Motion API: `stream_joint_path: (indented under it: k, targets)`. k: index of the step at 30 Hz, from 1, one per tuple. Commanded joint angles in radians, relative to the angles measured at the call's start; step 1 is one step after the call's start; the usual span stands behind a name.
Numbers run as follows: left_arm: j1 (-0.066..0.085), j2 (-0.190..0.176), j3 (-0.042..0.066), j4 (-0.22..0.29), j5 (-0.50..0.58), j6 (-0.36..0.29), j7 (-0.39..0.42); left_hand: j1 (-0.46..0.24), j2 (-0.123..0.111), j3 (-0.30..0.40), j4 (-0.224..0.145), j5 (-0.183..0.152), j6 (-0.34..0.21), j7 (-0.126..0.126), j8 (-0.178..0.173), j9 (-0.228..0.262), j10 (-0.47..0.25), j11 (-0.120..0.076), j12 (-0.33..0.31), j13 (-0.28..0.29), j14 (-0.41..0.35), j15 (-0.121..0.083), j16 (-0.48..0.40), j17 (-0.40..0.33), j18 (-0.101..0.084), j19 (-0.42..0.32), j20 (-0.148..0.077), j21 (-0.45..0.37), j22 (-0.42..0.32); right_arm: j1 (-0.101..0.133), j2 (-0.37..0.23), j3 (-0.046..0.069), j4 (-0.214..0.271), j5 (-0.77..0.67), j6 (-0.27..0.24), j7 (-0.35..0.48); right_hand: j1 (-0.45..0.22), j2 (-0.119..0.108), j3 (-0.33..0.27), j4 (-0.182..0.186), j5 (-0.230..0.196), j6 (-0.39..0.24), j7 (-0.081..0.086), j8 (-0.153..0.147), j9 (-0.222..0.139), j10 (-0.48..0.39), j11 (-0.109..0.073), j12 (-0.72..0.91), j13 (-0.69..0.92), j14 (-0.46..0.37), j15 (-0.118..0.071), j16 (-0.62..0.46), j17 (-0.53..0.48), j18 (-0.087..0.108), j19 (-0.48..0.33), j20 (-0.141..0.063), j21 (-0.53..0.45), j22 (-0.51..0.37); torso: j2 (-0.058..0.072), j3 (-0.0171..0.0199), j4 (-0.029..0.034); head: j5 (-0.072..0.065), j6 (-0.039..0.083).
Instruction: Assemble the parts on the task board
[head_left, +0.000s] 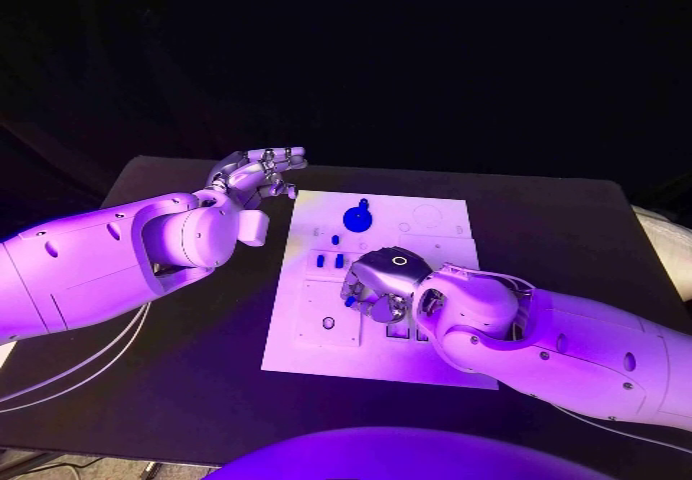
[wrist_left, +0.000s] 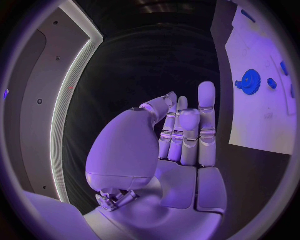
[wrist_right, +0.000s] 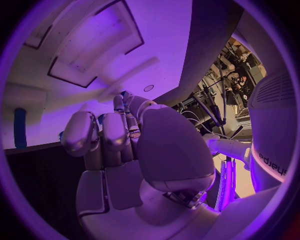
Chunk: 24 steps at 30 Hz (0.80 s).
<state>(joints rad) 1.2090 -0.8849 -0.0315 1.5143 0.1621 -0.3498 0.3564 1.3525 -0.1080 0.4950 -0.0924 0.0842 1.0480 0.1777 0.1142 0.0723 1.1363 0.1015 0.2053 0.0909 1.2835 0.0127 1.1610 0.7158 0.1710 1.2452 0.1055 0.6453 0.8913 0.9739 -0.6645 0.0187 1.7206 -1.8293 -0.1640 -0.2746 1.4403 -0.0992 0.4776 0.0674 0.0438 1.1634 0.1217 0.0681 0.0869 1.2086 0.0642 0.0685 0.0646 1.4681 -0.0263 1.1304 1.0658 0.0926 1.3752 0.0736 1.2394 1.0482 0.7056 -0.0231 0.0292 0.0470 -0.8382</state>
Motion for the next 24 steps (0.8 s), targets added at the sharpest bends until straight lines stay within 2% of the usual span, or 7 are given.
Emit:
stream_joint_path:
  k: [1, 5, 12, 20, 24]
  targets:
    - [0.0, 0.002, 0.001, 0.002, -0.005, 0.019, 0.002, 0.011, -0.002, 0.0, -0.006, 0.005, -0.006, 0.001, 0.006, -0.001, -0.006, 0.0, 0.004, 0.001, -0.007, -0.001, -0.003, -0.001, 0.007, -0.006, 0.003, -0.005, -0.001, -0.002, 0.006, -0.006, -0.008, -0.02, 0.041, -0.025, -0.024, -0.003, -0.004, -0.001, 0.005, -0.019, 0.008, -0.008, -0.004, -0.02, 0.007, -0.009, -0.003, 0.035, 0.012, 0.004, 0.001, 0.007, 0.002, 0.005, 0.003, 0.0, 0.0, -0.0006, 0.0002, -0.002, 0.0]
    - [0.0, 0.002, 0.001, 0.003, -0.005, 0.021, 0.001, 0.011, -0.002, 0.0, -0.006, 0.006, -0.006, 0.001, 0.006, -0.001, -0.006, 0.0, 0.004, 0.001, -0.007, -0.001, -0.003, -0.001, 0.007, -0.006, 0.003, -0.005, -0.001, -0.002, 0.011, -0.009, -0.014, -0.02, 0.041, -0.031, -0.05, -0.025, -0.014, 0.001, 0.006, -0.063, 0.021, -0.008, -0.015, -0.094, 0.027, -0.01, -0.005, 0.033, 0.026, 0.006, -0.001, 0.008, -0.003, 0.017, -0.003, -0.009, 0.0, 0.0, 0.0007, -0.002, 0.0]
    - [0.0, 0.001, 0.001, 0.003, -0.005, 0.022, -0.002, 0.011, -0.002, 0.0, -0.007, 0.006, -0.007, 0.001, 0.006, -0.001, -0.008, 0.0, 0.004, 0.001, -0.008, 0.0, -0.004, -0.002, 0.008, -0.006, 0.003, -0.007, -0.002, -0.002, 0.011, -0.012, -0.015, -0.02, 0.018, -0.033, -0.059, -0.033, -0.024, -0.008, 0.006, -0.1, 0.021, -0.008, -0.021, -0.151, 0.034, -0.005, -0.003, 0.03, 0.033, 0.012, 0.001, 0.01, -0.007, 0.027, -0.006, -0.013, 0.0, -0.0008, 0.0003, -0.002, -0.002]
    - [0.0, 0.0, 0.001, 0.002, -0.005, 0.026, -0.007, 0.01, -0.003, -0.002, -0.007, 0.006, -0.009, 0.002, 0.006, -0.001, -0.01, 0.001, 0.005, 0.001, -0.009, 0.0, -0.004, -0.005, 0.008, -0.007, 0.004, -0.01, -0.004, -0.004, -0.019, -0.012, 0.011, -0.02, -0.064, -0.029, -0.058, -0.034, -0.029, -0.018, 0.008, -0.112, 0.024, -0.007, -0.021, -0.177, 0.038, -0.004, -0.003, 0.028, 0.036, 0.011, -0.004, 0.011, -0.008, 0.03, -0.006, -0.012, -0.001, 0.0005, -0.0011, -0.006, 0.001]
    - [0.0, -0.001, 0.0, 0.002, -0.005, 0.028, -0.009, 0.01, -0.003, -0.002, -0.007, 0.006, -0.01, 0.002, 0.006, -0.002, -0.012, 0.001, 0.006, 0.001, -0.009, 0.001, -0.005, -0.006, 0.008, -0.008, 0.004, -0.01, -0.004, -0.004, -0.056, -0.003, 0.046, -0.018, -0.109, -0.028, -0.059, -0.037, -0.033, -0.021, 0.008, -0.113, 0.025, -0.006, -0.02, -0.183, 0.039, -0.003, -0.002, 0.026, 0.037, 0.008, -0.008, 0.012, -0.009, 0.031, -0.007, -0.014, -0.002, 0.001, -0.003, -0.008, 0.005]
